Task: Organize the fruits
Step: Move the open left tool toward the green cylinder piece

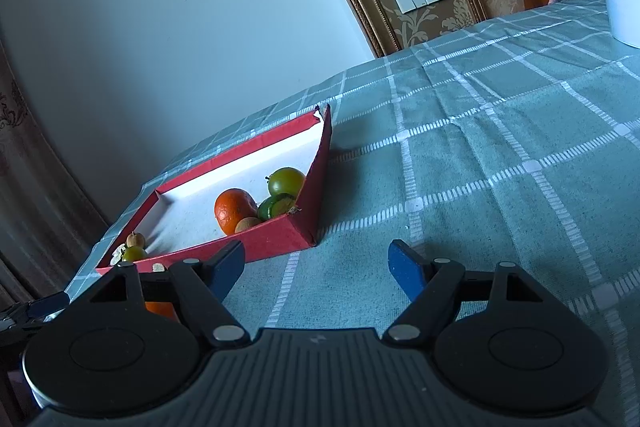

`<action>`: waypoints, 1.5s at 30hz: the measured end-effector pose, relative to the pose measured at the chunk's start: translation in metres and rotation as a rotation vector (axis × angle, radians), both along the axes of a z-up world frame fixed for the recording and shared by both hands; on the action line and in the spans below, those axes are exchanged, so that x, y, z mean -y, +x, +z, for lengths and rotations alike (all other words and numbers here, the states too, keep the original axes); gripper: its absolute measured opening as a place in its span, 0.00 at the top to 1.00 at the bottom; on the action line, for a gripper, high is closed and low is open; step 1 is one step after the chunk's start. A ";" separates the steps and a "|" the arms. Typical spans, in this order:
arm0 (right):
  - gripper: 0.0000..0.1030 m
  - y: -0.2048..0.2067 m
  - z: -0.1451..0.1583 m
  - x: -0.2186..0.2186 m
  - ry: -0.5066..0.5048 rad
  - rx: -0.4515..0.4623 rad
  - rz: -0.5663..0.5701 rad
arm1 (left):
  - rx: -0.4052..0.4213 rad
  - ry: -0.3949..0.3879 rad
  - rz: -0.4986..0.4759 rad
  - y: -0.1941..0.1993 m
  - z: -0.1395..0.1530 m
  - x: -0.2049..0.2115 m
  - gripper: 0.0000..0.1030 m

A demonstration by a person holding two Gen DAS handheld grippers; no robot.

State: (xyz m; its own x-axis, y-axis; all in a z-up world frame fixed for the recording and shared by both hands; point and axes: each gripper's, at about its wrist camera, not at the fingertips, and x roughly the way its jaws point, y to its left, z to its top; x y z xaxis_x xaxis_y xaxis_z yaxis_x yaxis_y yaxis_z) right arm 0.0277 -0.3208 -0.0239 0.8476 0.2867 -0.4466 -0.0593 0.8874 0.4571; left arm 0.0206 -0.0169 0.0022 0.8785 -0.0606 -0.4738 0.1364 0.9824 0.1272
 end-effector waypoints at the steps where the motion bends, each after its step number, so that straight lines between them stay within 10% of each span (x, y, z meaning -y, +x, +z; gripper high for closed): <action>1: 0.24 0.000 0.000 0.000 0.000 -0.001 0.001 | 0.000 0.008 -0.013 -0.001 -0.001 0.002 0.00; 18: 0.23 0.000 0.000 0.000 0.004 -0.004 0.000 | -0.057 -0.075 -0.062 0.024 -0.009 0.015 0.00; 45: 0.22 0.002 -0.001 0.000 0.010 -0.008 0.000 | -0.114 -0.113 -0.141 0.028 -0.020 0.018 0.52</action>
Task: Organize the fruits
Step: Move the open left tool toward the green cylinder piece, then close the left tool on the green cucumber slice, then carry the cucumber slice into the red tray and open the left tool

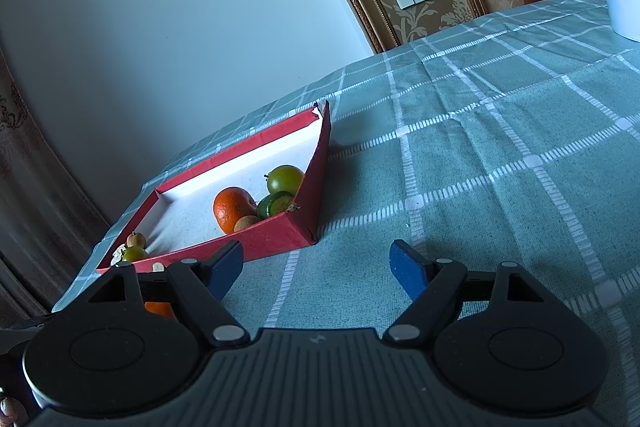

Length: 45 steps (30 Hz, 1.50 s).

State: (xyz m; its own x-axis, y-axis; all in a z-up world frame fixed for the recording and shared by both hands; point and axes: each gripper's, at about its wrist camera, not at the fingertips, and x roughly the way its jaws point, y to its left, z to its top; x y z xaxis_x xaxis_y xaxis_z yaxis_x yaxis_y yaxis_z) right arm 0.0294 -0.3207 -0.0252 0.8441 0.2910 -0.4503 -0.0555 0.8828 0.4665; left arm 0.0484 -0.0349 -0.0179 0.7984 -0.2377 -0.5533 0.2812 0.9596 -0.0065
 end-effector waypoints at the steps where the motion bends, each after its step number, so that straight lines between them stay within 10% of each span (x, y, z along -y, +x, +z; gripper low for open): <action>1: 0.22 0.000 0.000 0.000 0.000 0.000 0.000 | -0.001 -0.003 0.000 0.000 0.000 0.000 0.54; 45: 0.22 -0.001 -0.001 0.001 -0.005 -0.006 -0.034 | 0.029 0.023 0.164 -0.018 0.003 -0.004 0.72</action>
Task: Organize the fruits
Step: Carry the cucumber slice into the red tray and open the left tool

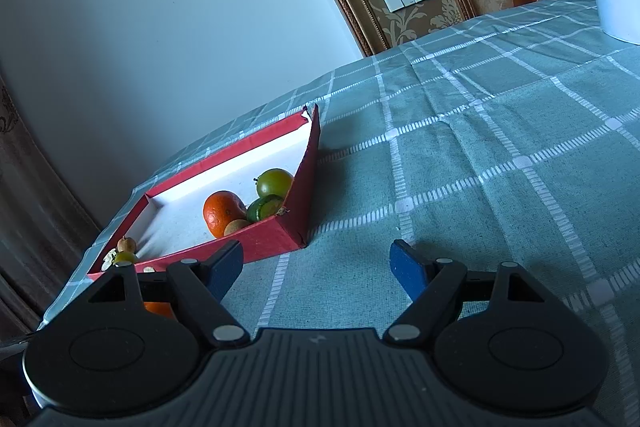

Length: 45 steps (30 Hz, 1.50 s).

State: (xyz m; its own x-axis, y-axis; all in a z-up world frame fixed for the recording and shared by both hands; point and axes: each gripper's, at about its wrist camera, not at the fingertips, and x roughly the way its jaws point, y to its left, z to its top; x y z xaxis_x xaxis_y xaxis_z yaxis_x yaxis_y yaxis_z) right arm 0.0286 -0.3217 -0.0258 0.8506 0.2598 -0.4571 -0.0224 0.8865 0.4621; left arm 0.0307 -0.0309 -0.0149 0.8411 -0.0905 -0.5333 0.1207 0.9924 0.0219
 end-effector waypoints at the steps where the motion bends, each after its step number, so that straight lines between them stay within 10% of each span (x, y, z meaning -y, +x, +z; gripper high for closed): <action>1: 0.22 0.000 0.000 0.000 0.000 0.000 0.000 | 0.004 0.002 0.007 -0.001 0.000 -0.002 0.72; 24: 0.21 0.000 0.000 0.000 0.001 -0.001 0.000 | 0.049 0.039 0.169 -0.003 0.017 -0.072 0.72; 45: 0.17 0.001 0.001 -0.001 0.006 0.000 0.031 | 0.067 0.100 0.126 0.111 0.044 -0.001 0.72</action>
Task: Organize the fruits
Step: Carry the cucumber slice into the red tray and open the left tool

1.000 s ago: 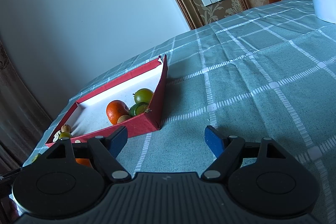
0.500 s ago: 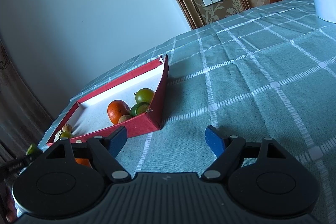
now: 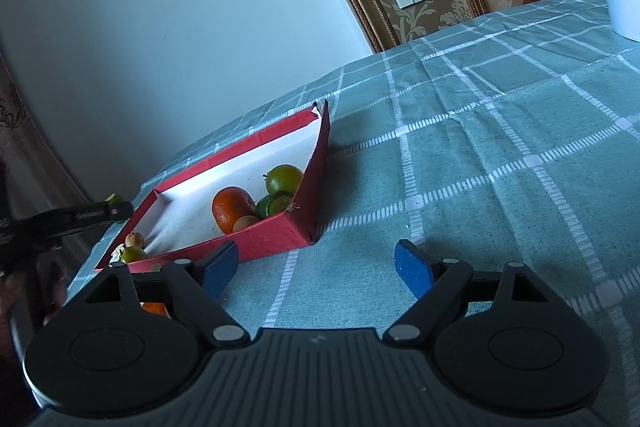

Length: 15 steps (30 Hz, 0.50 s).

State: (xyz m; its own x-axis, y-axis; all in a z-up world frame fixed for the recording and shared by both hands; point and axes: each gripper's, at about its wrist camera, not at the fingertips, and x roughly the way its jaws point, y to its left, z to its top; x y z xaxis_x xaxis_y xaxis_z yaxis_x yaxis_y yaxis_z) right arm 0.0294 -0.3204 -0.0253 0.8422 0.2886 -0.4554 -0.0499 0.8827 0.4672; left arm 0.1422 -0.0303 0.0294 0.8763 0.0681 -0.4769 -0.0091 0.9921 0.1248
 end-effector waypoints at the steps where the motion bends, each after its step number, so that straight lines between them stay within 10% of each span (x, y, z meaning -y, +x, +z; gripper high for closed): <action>1: 0.17 0.000 0.000 0.000 0.001 0.000 0.000 | -0.006 0.000 0.002 0.003 -0.002 0.000 0.72; 15: 0.16 0.000 0.000 0.000 0.002 0.000 0.002 | -0.082 -0.051 0.036 0.020 -0.024 -0.012 0.72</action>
